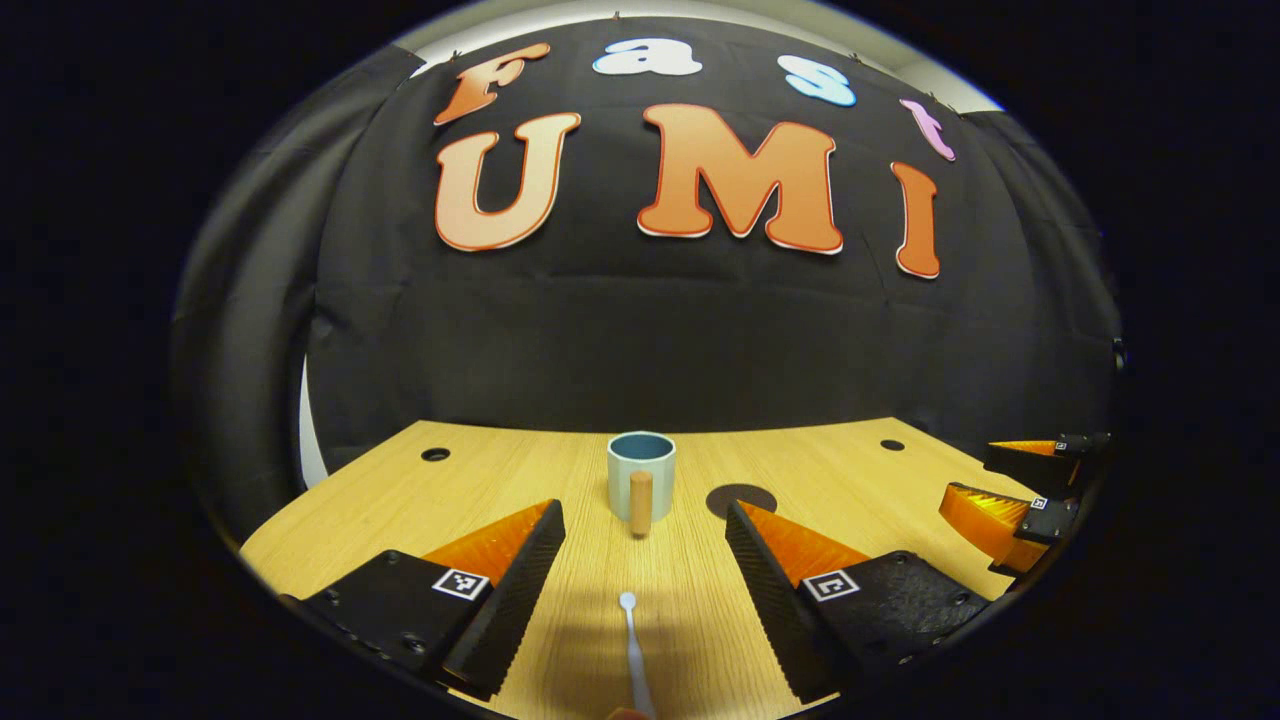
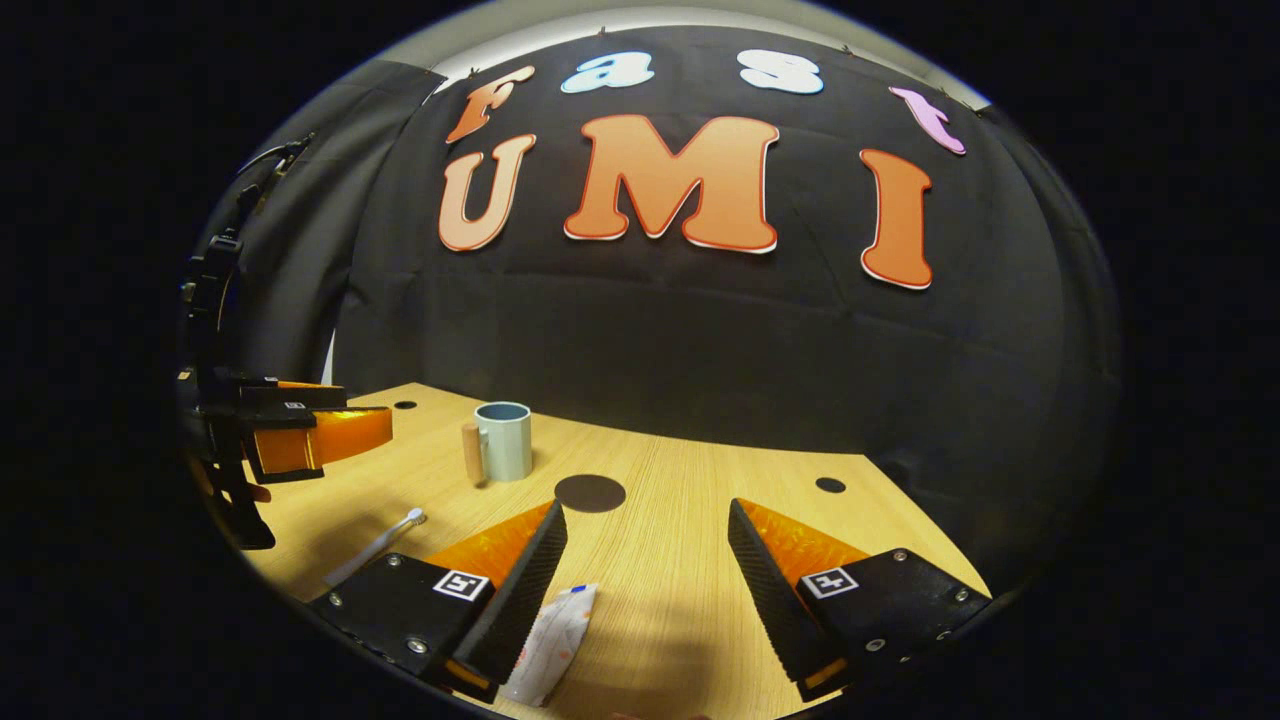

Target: Put the toothbrush and toothpaste on the desktop into the cup, then pick up the cup and place it on the coaster on the desktop.

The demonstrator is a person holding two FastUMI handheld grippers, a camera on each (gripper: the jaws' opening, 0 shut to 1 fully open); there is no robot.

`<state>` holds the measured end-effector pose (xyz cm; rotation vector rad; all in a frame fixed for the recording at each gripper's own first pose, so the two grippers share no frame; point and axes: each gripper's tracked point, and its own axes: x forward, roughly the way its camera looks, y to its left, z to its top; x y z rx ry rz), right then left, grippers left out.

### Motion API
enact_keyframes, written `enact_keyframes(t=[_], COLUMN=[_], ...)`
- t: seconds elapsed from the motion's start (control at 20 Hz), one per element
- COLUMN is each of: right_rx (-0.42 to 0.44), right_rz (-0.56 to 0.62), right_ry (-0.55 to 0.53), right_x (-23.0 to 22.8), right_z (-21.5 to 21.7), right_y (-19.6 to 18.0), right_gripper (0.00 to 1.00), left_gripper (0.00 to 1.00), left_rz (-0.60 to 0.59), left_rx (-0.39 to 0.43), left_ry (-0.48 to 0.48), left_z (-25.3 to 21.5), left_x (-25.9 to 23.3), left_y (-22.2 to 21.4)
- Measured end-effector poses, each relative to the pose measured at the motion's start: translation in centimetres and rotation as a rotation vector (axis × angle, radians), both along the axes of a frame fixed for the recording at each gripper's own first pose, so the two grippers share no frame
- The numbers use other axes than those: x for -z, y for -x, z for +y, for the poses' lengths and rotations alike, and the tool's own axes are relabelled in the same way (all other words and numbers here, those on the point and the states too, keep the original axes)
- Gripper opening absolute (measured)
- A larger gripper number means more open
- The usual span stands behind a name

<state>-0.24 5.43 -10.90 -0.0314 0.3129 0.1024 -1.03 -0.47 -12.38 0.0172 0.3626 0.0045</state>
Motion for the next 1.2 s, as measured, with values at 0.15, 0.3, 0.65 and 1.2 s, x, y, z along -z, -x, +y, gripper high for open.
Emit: enact_keyframes(t=[0.15, 0.3, 0.65, 1.2], right_rx=[-0.026, -0.045, -0.089, -0.130], right_rz=[0.063, 0.119, 0.254, 0.431], right_ry=[-0.001, 0.002, 0.019, -0.011], right_x=[2.3, 4.0, 8.1, 12.4], right_z=[1.3, 2.5, 4.5, 7.6], right_y=[0.3, 0.6, 1.5, 3.3], right_gripper=[0.98, 0.98, 0.97, 0.87], left_gripper=[0.98, 0.98, 0.94, 0.96], left_rz=[0.083, 0.138, 0.258, 0.450], left_rx=[-0.010, -0.015, -0.053, -0.102], left_ry=[-0.029, -0.018, -0.005, 0.029], left_z=[0.5, 0.4, 1.0, 0.1], left_x=[2.7, 4.9, 8.9, 13.9], left_y=[0.6, 0.9, 2.5, 4.7])
